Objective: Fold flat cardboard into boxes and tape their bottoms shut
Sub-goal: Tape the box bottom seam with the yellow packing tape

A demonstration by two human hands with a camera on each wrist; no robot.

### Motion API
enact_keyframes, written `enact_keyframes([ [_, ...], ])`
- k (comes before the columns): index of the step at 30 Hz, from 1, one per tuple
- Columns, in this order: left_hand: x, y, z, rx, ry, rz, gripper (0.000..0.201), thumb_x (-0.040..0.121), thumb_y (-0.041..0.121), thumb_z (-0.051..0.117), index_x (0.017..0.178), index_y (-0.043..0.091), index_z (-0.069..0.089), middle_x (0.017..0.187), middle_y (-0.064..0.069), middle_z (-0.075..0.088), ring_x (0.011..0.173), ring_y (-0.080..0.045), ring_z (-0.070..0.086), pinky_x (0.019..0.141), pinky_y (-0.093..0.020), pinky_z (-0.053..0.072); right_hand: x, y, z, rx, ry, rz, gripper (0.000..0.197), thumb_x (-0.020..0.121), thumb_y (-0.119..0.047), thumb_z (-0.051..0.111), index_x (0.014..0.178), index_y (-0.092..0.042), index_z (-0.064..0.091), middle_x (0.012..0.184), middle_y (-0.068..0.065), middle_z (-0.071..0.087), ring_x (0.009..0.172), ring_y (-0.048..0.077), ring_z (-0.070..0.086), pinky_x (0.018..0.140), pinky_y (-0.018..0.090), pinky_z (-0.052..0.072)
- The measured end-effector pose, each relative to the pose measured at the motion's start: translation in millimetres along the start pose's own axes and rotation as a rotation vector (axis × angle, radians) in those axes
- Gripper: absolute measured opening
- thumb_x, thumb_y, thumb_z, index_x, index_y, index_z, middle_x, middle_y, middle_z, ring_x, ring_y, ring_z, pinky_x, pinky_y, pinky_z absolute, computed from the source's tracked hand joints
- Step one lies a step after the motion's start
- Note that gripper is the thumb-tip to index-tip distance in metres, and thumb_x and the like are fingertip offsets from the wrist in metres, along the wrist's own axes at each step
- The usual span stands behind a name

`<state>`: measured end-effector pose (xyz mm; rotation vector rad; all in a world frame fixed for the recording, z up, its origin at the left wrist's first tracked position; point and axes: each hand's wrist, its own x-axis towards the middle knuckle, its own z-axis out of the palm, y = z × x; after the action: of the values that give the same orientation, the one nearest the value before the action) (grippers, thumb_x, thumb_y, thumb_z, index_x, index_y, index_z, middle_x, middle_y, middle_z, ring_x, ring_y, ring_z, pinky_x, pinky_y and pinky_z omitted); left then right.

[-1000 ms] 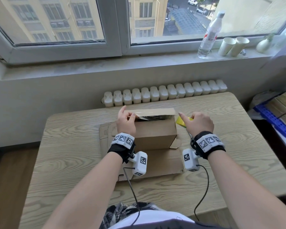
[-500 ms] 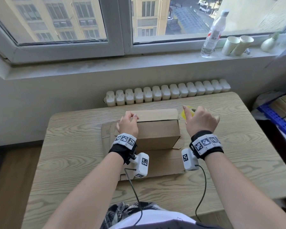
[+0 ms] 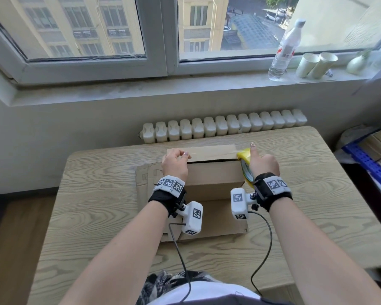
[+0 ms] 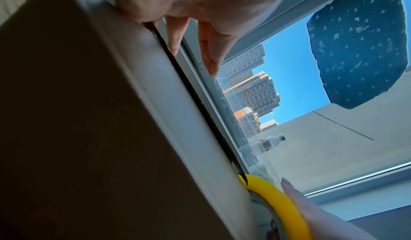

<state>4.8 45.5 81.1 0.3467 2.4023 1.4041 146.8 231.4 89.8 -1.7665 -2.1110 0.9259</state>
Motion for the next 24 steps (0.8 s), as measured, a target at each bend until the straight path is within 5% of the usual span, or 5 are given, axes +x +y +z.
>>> enact_keyframes([
  [6,-3,-8,-1,0.009,-0.016,0.001,0.021,0.098,0.019,0.056,0.088,0.01,0.073,0.148,-0.013,0.047,0.144,-0.023,0.029,0.117,-0.035,0.02,-3,6,3,0.0,-0.003,-0.007,0.066,0.094,-0.068,0.035,0.061,-0.012,0.041,0.065,0.007,0.049,0.066,0.027,0.05,0.057,0.033,0.031],
  [11,2,-17,4,0.021,0.001,0.019,0.024,0.098,0.018,0.054,0.075,0.018,0.062,0.116,-0.008,0.063,0.12,-0.03,0.051,0.101,-0.036,0.038,-5,3,-2,-0.15,0.005,-0.09,0.068,0.091,-0.073,0.033,0.07,-0.011,0.051,0.074,0.008,0.059,0.074,0.03,0.057,0.065,0.036,0.039],
  [15,1,-18,-1,0.03,0.021,-0.002,0.023,0.1,0.017,0.051,0.086,0.008,0.067,0.12,-0.005,0.062,0.126,-0.024,0.049,0.095,-0.028,0.036,-7,-6,-10,-0.336,0.052,-0.218,0.079,0.082,-0.084,0.031,0.075,-0.011,0.059,0.076,0.008,0.064,0.077,0.03,0.06,0.081,0.043,0.049],
  [20,-1,-23,1,-0.016,0.054,-0.001,0.022,0.098,0.01,0.049,0.088,0.0,0.066,0.081,0.022,0.043,0.088,-0.007,0.044,0.084,-0.025,0.032,-7,-25,-27,-0.577,0.079,-0.328,0.084,0.065,-0.095,0.037,0.066,-0.013,0.055,0.059,0.0,0.049,0.068,0.024,0.053,0.092,0.043,0.044],
  [24,0,-23,4,-0.022,0.06,0.004,0.025,0.099,0.01,0.045,0.09,-0.004,0.064,0.112,0.001,0.062,0.103,-0.015,0.049,0.086,-0.023,0.031,-8,-38,-35,-0.772,0.101,-0.402,0.072,0.067,-0.088,0.053,0.07,-0.016,0.051,0.067,0.0,0.055,0.074,0.023,0.056,0.094,0.04,0.039],
])
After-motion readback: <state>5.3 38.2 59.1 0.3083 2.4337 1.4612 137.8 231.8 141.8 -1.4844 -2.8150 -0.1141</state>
